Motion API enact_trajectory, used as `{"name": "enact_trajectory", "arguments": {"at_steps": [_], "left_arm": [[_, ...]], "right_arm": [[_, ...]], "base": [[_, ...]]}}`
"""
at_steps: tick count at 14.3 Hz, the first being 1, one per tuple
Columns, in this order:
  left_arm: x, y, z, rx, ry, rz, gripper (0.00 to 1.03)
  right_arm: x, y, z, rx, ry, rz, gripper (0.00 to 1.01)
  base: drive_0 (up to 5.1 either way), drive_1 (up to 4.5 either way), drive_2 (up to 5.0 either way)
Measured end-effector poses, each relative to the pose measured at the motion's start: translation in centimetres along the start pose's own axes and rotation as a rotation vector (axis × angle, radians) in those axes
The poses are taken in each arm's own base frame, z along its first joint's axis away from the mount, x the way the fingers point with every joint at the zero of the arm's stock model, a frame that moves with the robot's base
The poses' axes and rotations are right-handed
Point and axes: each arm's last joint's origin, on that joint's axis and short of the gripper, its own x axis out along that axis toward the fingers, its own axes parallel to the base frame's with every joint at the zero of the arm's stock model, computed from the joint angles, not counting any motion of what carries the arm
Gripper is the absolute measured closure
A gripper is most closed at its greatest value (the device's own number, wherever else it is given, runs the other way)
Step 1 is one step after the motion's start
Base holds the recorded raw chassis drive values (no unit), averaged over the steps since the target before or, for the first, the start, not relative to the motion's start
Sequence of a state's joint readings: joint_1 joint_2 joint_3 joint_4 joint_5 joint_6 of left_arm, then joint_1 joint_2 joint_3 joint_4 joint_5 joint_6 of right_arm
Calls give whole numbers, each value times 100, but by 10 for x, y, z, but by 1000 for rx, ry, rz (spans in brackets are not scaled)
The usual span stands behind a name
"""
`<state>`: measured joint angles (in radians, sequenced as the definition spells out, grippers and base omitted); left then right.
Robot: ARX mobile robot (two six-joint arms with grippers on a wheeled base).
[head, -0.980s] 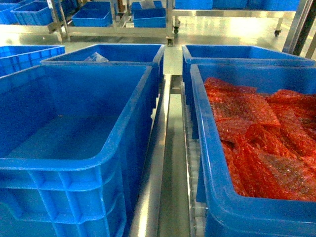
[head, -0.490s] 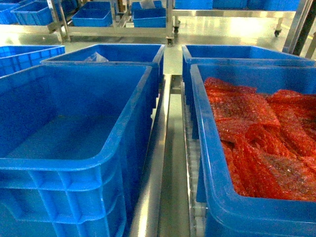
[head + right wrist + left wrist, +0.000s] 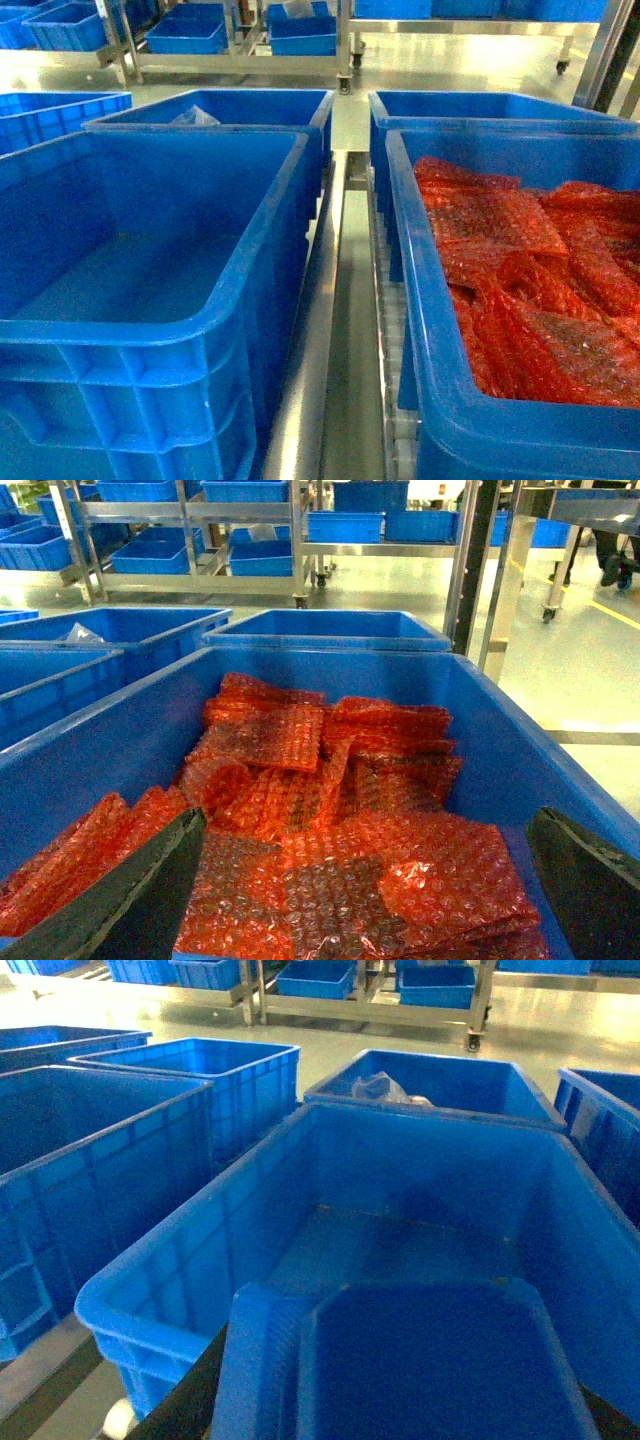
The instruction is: Pick blue part to blue bin on bottom shelf
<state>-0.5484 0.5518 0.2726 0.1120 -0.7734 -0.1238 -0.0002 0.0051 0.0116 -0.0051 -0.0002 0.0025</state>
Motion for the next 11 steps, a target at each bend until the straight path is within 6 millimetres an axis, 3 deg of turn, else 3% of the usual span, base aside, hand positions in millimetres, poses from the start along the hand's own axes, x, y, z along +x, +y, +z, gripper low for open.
{"name": "enact_trajectory", "arguments": {"at_steps": [2,4,5,6,7,9,11], "left_arm": [[34,-9,19,-49,-43,-17,60],[91,-19,35,-93,-64,-33,60],[115,-23,30,-85,-17,-17,49],[130,-25,11,-71,74,24,35],[130,-24,2,-65,107,29,21],[128,-24,12,-96,63,27,3],[128,-20,10,-116,-24,-75,13]], "right_arm": [[0,0,0,0,0,0,3],[0,0,0,0,0,0,3],[0,0,0,0,0,0,3],[0,0,0,0,0,0,3],[0,0,0,0,0,0,3],[0,0,0,0,0,0,3],[0,0,0,0,0,0,3]], "base": [[0,0,0],[0,0,0],[0,0,0],[0,0,0],[0,0,0],[0,0,0],[0,0,0]]}}
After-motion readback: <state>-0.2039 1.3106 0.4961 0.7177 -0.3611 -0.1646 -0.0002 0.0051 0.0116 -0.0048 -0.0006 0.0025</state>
